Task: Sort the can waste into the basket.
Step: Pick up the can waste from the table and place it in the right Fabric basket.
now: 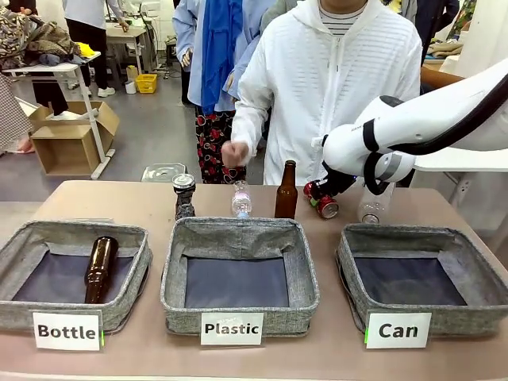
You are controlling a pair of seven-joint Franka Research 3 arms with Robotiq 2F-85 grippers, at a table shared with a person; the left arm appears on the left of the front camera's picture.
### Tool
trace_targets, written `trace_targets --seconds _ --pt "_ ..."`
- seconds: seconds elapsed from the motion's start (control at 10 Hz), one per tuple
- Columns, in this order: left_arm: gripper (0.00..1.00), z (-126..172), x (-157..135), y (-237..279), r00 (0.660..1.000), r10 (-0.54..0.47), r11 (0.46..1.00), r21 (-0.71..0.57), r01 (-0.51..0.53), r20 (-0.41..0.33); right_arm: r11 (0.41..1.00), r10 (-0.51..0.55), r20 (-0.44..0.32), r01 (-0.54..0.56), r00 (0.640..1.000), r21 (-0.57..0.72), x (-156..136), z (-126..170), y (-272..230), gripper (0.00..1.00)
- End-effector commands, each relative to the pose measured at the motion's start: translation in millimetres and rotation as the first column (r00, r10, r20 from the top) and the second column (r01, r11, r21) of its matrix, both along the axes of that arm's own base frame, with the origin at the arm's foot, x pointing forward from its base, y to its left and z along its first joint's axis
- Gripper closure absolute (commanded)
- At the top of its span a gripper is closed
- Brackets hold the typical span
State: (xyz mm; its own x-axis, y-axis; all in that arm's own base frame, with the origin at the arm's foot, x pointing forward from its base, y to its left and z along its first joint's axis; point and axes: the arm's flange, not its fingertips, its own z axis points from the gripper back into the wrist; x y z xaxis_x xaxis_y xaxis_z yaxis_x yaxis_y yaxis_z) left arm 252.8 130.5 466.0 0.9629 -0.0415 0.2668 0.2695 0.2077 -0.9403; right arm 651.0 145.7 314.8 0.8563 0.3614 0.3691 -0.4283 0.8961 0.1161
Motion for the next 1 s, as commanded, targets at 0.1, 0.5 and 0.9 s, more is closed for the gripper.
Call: trace_targets --seconds 0.1,0.5,0.9 --pt "0.00 2.0 1.2 -0.9 1.000 0.007 1.000 -0.007 -0.007 0.011 0.976 0.188 -0.112 -0.174 0.976 0.128 -68.6 124.8 -56.6 1.00" --pt "0.00 2.0 1.2 -0.9 1.000 0.007 1.000 -0.007 -0.007 0.011 0.893 0.440 -0.259 -0.390 0.860 0.223 -197.7 187.3 -141.6 1.00" --pt "0.00 2.0 1.2 -0.9 1.000 0.007 1.000 -0.007 -0.007 0.011 0.617 0.778 -0.191 -0.674 0.598 0.406 -256.0 160.0 -213.2 1.00"
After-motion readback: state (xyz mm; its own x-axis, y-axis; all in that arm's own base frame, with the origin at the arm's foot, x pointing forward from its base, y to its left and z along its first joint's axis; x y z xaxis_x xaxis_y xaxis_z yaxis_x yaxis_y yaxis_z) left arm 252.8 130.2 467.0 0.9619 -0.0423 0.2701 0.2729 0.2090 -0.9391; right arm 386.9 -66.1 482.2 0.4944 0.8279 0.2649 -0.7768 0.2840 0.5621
